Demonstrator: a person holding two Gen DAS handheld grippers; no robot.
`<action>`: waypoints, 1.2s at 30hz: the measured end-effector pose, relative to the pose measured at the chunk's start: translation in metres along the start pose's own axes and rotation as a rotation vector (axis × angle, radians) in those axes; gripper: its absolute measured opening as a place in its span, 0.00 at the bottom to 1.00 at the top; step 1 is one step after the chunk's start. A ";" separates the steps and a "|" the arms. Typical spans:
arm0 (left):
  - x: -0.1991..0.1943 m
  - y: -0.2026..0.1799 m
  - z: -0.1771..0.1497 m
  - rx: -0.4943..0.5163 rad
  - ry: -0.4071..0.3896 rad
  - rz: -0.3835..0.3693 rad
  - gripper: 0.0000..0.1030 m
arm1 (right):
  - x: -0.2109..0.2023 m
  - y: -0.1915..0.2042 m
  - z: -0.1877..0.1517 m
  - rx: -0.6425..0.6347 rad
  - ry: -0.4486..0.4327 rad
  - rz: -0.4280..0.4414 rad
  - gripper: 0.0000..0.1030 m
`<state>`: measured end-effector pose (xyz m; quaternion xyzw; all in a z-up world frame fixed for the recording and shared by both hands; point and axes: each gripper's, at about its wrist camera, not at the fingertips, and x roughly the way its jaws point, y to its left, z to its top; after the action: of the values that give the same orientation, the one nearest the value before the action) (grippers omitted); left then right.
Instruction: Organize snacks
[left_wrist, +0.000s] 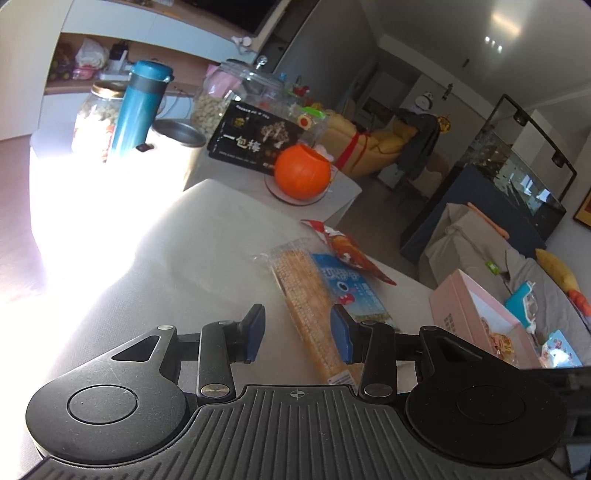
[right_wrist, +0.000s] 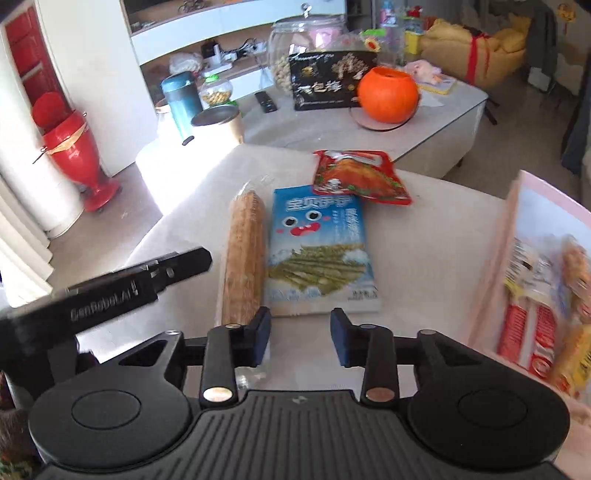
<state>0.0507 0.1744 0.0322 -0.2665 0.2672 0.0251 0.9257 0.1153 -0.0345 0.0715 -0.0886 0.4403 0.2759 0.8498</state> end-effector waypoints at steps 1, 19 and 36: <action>0.003 -0.005 0.006 0.018 0.017 -0.024 0.42 | -0.012 -0.002 -0.012 0.008 -0.027 -0.057 0.49; 0.226 -0.058 0.120 0.122 0.296 0.183 0.43 | -0.029 -0.059 -0.122 0.132 -0.215 -0.163 0.70; 0.171 -0.127 0.030 0.698 0.516 -0.152 0.41 | -0.028 -0.062 -0.124 0.162 -0.224 -0.103 0.77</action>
<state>0.2360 0.0645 0.0279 0.0455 0.4619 -0.2024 0.8624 0.0494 -0.1463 0.0141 -0.0110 0.3582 0.2037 0.9111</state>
